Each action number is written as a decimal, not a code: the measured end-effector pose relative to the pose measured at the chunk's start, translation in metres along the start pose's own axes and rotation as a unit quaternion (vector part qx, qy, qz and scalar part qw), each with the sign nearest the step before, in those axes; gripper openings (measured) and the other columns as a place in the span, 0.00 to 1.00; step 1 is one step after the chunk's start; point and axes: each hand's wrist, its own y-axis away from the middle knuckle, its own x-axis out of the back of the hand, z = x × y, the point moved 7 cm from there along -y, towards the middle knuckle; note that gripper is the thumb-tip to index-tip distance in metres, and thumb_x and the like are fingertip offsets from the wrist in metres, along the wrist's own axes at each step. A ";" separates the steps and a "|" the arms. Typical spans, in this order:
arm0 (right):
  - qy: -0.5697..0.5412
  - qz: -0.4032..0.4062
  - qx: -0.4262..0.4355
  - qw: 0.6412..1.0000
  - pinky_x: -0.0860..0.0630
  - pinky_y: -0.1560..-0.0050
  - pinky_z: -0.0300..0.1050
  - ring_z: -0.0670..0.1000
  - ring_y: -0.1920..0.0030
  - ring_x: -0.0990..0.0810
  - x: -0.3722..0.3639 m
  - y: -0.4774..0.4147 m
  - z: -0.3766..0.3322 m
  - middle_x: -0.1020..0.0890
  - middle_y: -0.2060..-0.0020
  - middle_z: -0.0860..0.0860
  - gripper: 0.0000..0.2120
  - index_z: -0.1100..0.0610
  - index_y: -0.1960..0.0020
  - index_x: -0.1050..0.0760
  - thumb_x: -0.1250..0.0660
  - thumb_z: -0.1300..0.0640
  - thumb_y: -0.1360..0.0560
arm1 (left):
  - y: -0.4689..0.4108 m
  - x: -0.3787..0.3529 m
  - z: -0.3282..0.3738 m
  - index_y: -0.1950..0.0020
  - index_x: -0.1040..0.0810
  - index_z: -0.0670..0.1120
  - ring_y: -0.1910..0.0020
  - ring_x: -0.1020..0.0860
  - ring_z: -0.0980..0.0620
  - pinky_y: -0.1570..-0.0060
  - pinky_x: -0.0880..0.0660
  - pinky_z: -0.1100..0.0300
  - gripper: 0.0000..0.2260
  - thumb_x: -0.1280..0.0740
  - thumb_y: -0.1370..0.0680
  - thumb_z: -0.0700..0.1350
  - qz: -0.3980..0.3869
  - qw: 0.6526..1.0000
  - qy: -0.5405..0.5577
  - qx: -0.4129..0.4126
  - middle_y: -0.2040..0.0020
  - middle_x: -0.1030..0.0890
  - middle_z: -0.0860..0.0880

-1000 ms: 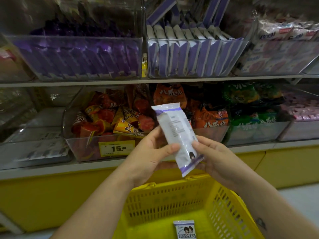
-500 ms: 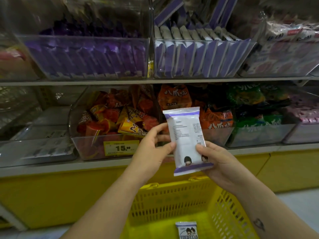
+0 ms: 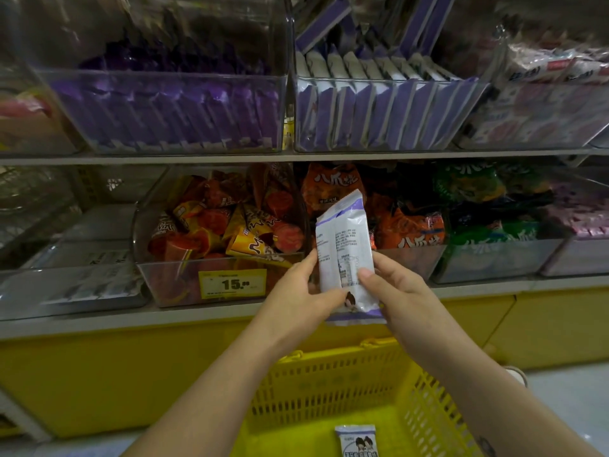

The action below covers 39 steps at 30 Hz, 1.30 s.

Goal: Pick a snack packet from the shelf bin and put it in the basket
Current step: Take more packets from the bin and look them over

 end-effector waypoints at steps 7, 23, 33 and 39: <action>0.064 -0.016 0.025 0.998 0.21 0.56 0.35 0.45 0.49 0.16 -0.004 0.004 -0.006 0.15 0.48 0.43 0.16 0.42 0.40 0.26 0.38 0.61 0.21 | 0.000 0.003 -0.008 0.29 0.35 0.61 0.51 0.18 0.61 0.56 0.20 0.61 0.36 0.31 0.36 0.47 0.019 0.999 0.033 0.013 0.48 0.18 0.63; 0.105 -0.055 0.010 0.993 0.22 0.49 0.36 0.45 0.44 0.18 -0.010 0.009 -0.014 0.17 0.44 0.43 0.18 0.47 0.33 0.28 0.39 0.60 0.21 | -0.003 0.023 -0.020 0.50 0.16 0.55 0.54 0.15 0.47 0.56 0.22 0.51 0.15 0.35 0.28 0.60 0.074 0.978 0.175 0.082 0.51 0.14 0.49; 0.134 0.095 0.077 0.983 0.21 0.51 0.35 0.37 0.43 0.21 0.009 0.000 -0.073 0.26 0.35 0.43 0.25 0.42 0.32 0.35 0.33 0.60 0.24 | 0.001 0.043 0.046 0.29 0.32 0.58 0.46 0.18 0.52 0.49 0.21 0.55 0.29 0.28 0.26 0.40 0.098 0.986 0.127 -0.044 0.45 0.16 0.52; 0.518 0.007 0.263 0.814 0.56 0.34 0.25 0.36 0.25 0.53 -0.025 0.005 -0.154 0.44 0.28 0.33 0.33 0.34 0.29 0.42 0.32 0.38 0.31 | -0.001 0.063 0.143 0.37 0.31 0.69 0.45 0.19 0.58 0.49 0.21 0.59 0.29 0.27 0.36 0.63 0.136 0.980 0.006 -0.144 0.41 0.20 0.56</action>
